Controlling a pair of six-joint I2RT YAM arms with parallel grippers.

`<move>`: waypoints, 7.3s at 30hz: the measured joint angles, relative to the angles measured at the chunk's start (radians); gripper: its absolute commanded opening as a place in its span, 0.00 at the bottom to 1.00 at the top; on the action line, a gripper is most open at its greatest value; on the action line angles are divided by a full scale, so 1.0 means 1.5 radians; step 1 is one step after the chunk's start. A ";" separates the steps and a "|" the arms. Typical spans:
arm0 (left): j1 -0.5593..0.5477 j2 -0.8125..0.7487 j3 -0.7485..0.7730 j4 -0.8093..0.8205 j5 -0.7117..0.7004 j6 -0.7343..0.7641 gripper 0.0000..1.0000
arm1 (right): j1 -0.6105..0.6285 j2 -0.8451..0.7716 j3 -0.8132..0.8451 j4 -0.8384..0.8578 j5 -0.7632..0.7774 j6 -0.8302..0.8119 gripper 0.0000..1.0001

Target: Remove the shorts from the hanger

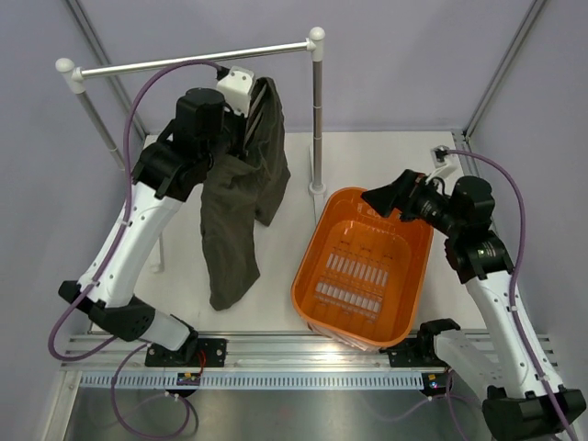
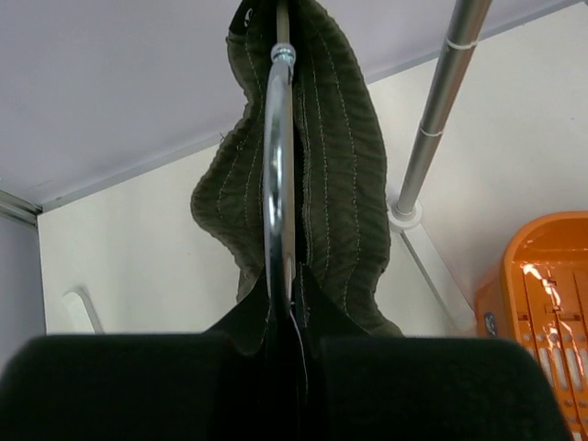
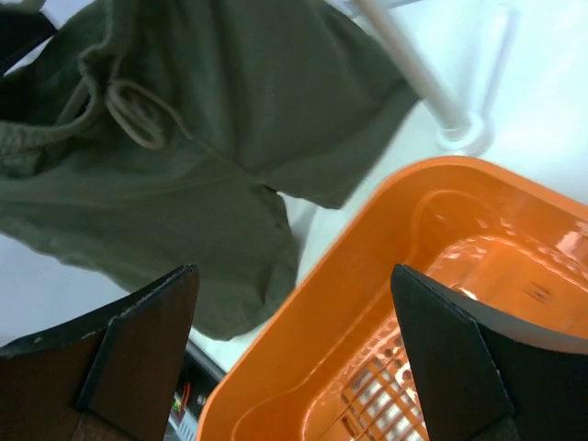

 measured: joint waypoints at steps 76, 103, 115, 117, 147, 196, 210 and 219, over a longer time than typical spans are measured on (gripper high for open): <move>-0.150 -0.392 -0.325 0.010 0.011 -0.094 0.00 | 0.473 0.584 0.651 -0.264 0.467 -0.109 0.00; -0.152 -0.296 -0.358 0.369 -0.302 -0.072 0.00 | 0.805 0.466 0.618 -0.272 0.524 -0.187 0.00; -0.145 -0.352 -0.486 0.683 -0.437 0.108 0.00 | 0.849 0.470 0.755 -0.338 0.572 -0.245 0.00; -0.137 -0.366 -0.516 0.728 -0.447 0.126 0.00 | 0.853 0.470 0.758 -0.341 0.572 -0.249 0.00; -0.130 -0.594 -0.658 0.977 -0.218 0.101 0.00 | 0.868 0.366 0.703 -0.358 0.657 -0.291 0.00; -0.129 -0.523 -0.477 0.225 -0.149 -0.112 0.00 | 0.661 0.427 0.904 0.002 0.946 -0.743 0.00; -0.129 -0.512 -0.477 0.221 -0.139 -0.112 0.00 | 0.646 0.121 0.501 -0.122 0.968 -0.415 0.00; -0.129 -0.488 -0.477 0.220 -0.138 -0.112 0.00 | 0.646 0.061 0.369 -0.310 0.953 -0.176 0.00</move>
